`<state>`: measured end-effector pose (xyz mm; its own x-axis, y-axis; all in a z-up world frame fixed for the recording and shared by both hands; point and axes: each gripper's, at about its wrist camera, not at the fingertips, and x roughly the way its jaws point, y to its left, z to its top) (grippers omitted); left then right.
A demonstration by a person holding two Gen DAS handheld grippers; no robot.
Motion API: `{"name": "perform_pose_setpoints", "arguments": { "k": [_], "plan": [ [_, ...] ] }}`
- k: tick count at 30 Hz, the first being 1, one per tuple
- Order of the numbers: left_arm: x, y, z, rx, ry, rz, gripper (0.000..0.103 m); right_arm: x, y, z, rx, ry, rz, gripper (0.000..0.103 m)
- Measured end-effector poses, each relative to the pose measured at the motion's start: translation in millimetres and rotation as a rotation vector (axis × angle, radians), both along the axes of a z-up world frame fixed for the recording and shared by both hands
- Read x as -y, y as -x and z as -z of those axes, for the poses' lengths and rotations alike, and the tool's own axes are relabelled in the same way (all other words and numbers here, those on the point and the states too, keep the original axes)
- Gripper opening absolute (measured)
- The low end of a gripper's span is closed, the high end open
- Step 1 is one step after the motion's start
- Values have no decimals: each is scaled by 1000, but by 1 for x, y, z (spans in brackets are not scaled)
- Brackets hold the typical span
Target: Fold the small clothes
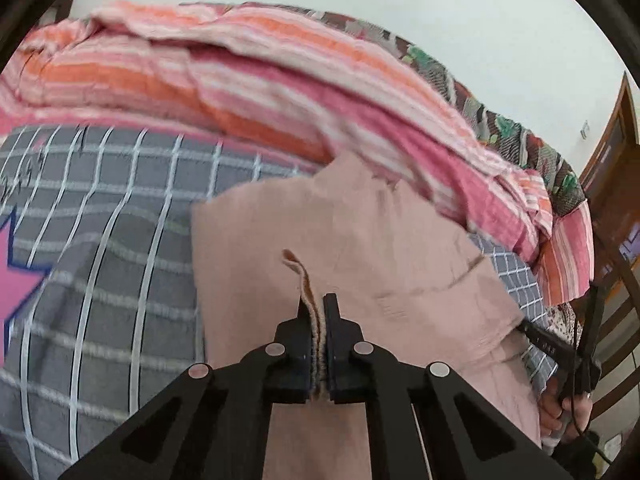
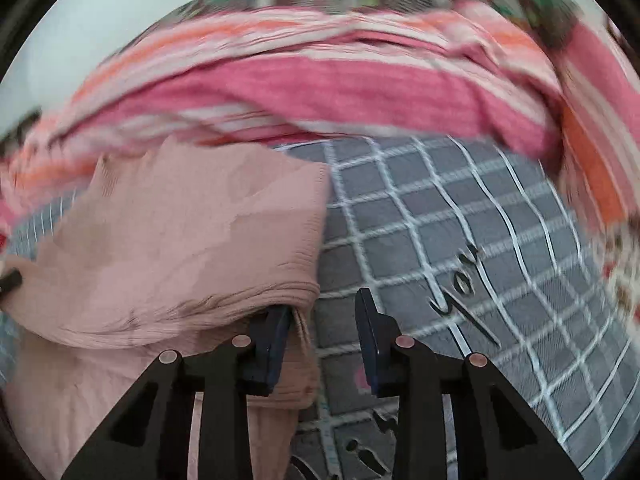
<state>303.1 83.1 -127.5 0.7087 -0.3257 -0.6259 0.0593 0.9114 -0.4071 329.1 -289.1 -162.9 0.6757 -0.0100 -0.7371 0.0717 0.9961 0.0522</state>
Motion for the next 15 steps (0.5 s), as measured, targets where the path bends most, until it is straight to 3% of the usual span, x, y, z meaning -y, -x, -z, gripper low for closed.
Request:
{"name": "perform_pose_setpoints", "arguments": {
  "k": [3,4,6,10,12,14,15],
  "plan": [
    [0,-9,-13,39,15,12,6,7,10,3,3,4,63,30],
    [2,-11,-14,41,-30,4,6,7,14,2,7,39,90,16],
    [4,-13,-3,12,-134,5,6,14,23,1,7,85,133,15],
    [-2,-12,29,-89,-179,2,10,17,29,-4,-11,81,74,16],
    [-6,-11,36,-113,-157,3,11,7,30,-10,-3,96,33,24],
    [-13,-5,30,-90,-134,-6,13,-7,30,-17,22,87,-17,41],
    [-15,-3,25,-77,-139,-21,20,-15,27,-21,42,80,-44,51]
  ]
}}
